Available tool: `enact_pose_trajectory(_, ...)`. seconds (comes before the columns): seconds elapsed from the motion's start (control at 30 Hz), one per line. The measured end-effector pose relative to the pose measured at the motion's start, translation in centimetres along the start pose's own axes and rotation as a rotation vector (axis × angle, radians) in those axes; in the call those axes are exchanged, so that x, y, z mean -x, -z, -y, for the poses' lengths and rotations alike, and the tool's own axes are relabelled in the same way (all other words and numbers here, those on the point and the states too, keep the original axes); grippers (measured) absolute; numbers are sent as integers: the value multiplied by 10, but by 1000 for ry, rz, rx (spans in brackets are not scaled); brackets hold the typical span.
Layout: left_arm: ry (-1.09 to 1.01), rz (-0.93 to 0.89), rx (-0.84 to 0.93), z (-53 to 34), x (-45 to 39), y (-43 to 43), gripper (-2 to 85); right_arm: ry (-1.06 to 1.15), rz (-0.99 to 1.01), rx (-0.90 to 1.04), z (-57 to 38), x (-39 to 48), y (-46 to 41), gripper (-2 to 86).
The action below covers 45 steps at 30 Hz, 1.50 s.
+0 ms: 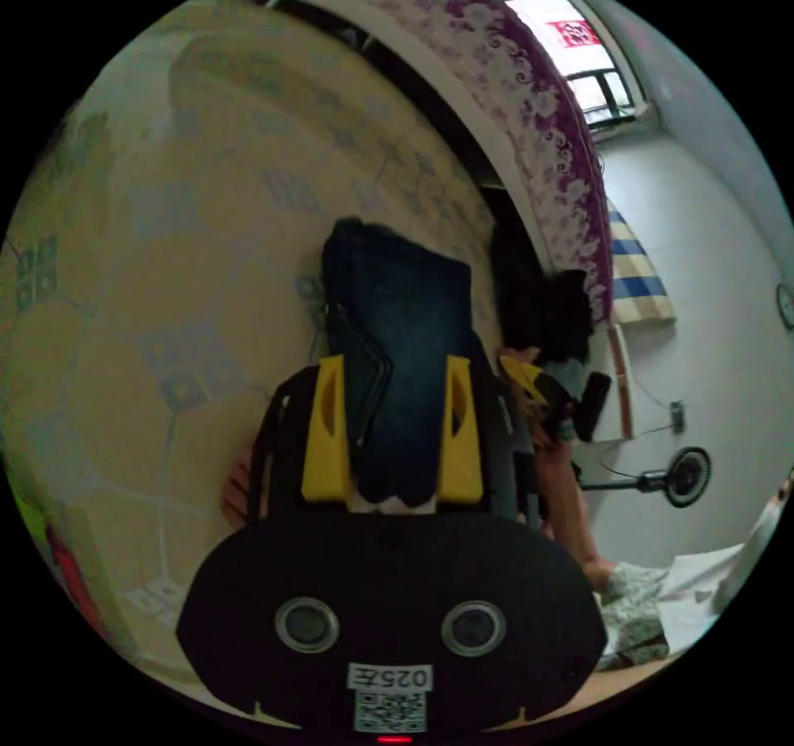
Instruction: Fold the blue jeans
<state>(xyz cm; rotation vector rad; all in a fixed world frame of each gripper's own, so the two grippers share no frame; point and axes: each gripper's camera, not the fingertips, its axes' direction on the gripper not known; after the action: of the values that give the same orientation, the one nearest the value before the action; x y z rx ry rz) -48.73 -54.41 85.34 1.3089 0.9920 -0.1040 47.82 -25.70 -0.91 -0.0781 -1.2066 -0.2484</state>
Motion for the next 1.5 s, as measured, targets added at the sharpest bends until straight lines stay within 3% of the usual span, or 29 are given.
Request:
enact_pose_trajectory(0.07, 11, 15, 80, 0, 19, 2, 165, -45, -30, 161, 21, -38, -11, 210)
enact_pose_trajectory(0.17, 86, -61, 214, 13, 47, -18, 165, -168, 126, 364, 30, -83, -54, 190)
enact_pose_trajectory(0.23, 160, -175, 237, 19, 61, -22, 157, -195, 245, 369, 29, -92, -76, 149)
enact_pose_trajectory(0.33, 151, -169, 248, 26, 71, -19, 130, -223, 261, 334, 31, -102, -82, 111)
enact_pose_trajectory(0.47, 207, -335, 275, 30, 109, -8, 80, -431, 483, 343, 23, -125, -88, 59)
enact_pose_trajectory(0.57, 242, -570, 207, 20, 124, 34, 57, -424, 507, 385, 33, -87, -78, 52)
enact_pose_trajectory(0.7, 255, -672, 124, -1, 140, 120, 45, -326, 594, 444, 81, 3, -85, 51)
enact_pose_trajectory(0.77, 266, -719, 10, -11, 159, 201, 39, -148, 583, 529, 127, 95, -113, 51)
enact_pose_trajectory(0.97, 35, -415, -389, -1, 140, 453, 36, 282, 757, 562, 237, 318, -187, 55)
enact_pose_trajectory(1.07, 27, -281, -536, 7, 139, 528, 37, 368, 806, 515, 273, 395, -226, 58)
enact_pose_trajectory(1.2, 155, -210, -601, 35, 202, 555, 44, 379, 767, 465, 293, 439, -314, 69)
enact_pose_trajectory(1.33, 498, -7, -573, 17, 322, 499, 55, 269, 563, 600, 246, 426, -425, 102)
enact_pose_trajectory(1.4, 499, -132, -576, -10, 357, 474, 55, 273, 502, 541, 220, 410, -432, 94)
enact_pose_trajectory(1.43, 458, -244, -614, -31, 366, 463, 49, 243, 592, 495, 210, 393, -425, 92)
enact_pose_trajectory(1.5, 382, -259, -636, -54, 359, 451, 45, 142, 727, 500, 199, 363, -412, 103)
